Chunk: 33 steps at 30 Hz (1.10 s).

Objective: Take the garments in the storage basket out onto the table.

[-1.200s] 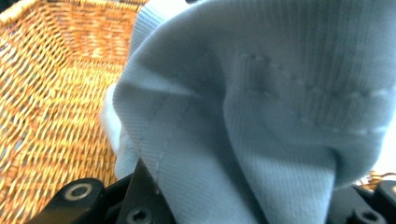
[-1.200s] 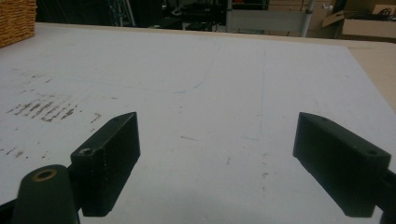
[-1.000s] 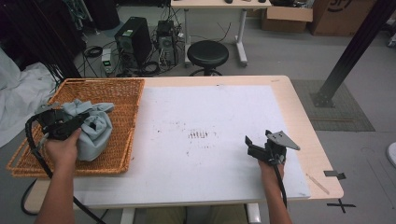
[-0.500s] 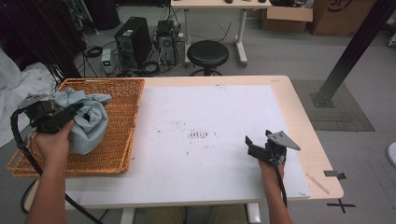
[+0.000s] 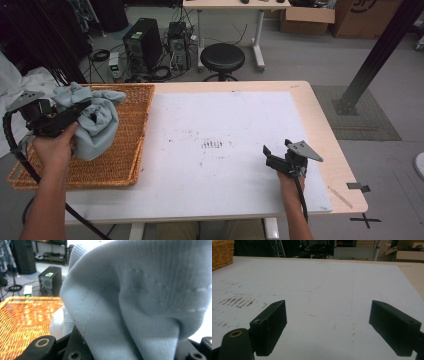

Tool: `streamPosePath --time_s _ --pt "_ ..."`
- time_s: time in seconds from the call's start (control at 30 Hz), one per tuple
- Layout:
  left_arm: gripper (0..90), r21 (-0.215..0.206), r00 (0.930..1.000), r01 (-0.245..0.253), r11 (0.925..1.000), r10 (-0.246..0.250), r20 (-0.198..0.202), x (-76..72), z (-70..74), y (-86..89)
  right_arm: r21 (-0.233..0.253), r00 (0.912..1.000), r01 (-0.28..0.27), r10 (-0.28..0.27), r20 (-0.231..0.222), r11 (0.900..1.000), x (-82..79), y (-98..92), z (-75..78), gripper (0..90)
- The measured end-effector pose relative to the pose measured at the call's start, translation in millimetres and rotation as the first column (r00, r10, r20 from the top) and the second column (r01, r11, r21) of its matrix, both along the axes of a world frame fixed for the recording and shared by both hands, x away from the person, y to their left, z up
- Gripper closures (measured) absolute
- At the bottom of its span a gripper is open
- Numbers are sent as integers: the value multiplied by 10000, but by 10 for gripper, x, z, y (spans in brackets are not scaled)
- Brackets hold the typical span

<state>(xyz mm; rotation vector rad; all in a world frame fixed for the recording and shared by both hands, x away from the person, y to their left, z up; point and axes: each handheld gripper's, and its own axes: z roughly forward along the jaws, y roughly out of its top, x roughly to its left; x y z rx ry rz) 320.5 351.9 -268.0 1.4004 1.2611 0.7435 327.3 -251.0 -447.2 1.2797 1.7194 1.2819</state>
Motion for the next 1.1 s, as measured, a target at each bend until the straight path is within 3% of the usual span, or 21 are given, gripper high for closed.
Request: streamPosePath --time_s 0.3,0.6,0.77,1.1 --pt "678 -430 9949 913 9949 -892 478 -42 96 -154 35 10000 6 -6 26 10000 -1 -5 -1 143" --pt "677 -325 9828 1753 9840 -1729 655 -38 109 -428 39 10000 6 -6 49 10000 -2 -7 -1 143" --pt "677 -392 9719 2259 9734 -2224 775 -32 128 -582 53 10000 2 -2 44 10000 -3 -8 -1 143" --pt "677 12 9380 3310 9436 -3292 1082 -37 254 -1002 79 10000 -11 10 69 10000 -6 -11 -1 143"
